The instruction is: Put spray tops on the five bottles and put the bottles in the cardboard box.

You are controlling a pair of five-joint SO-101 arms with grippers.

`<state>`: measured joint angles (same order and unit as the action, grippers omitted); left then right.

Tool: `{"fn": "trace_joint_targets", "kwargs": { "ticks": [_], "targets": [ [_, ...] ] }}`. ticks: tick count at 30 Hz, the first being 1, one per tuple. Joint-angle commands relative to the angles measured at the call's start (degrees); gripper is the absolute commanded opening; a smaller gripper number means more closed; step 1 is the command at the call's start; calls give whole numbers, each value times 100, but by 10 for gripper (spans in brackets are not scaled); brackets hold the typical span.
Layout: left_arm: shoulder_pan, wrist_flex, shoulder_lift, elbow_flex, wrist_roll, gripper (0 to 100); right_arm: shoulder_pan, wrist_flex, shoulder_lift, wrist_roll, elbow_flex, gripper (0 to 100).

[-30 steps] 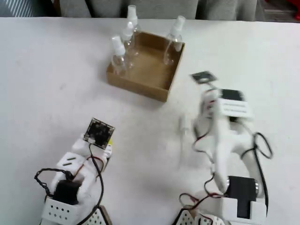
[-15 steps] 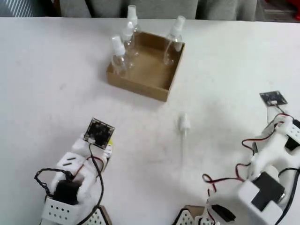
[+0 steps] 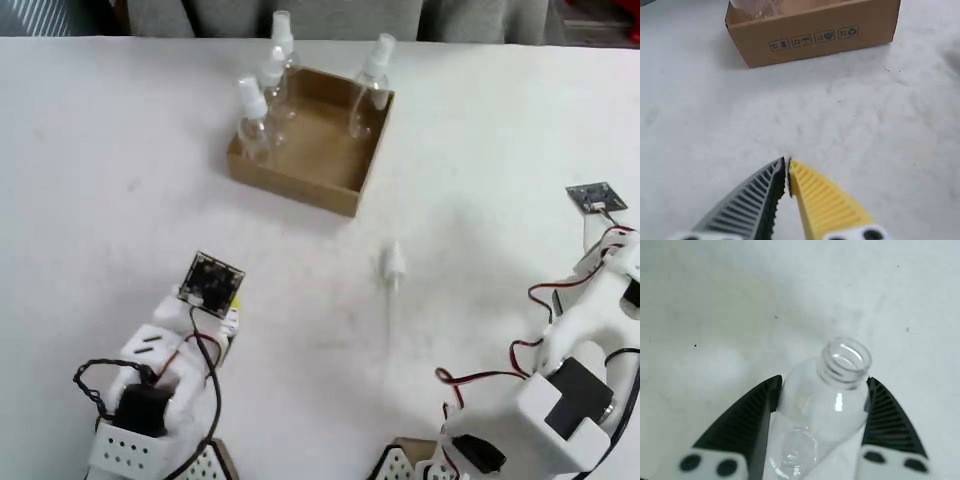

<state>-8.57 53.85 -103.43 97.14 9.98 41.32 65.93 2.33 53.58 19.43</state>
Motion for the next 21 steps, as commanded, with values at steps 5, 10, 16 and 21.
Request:
{"fn": "trace_joint_targets", "kwargs": {
  "ticks": [5, 10, 16, 21],
  "targets": [
    [57, -105, -57, -9, 26, 24, 13, 66, -13, 53, -281, 275],
    [57, -105, -57, -9, 26, 24, -4, -40, -4, 18, -281, 279],
    [48, 9, -57, -9, 26, 24, 48, -48, -57, -343, -290, 271],
    [40, 9, -57, -9, 26, 24, -4, 119, -57, -888, -290, 197]
  ]
}}
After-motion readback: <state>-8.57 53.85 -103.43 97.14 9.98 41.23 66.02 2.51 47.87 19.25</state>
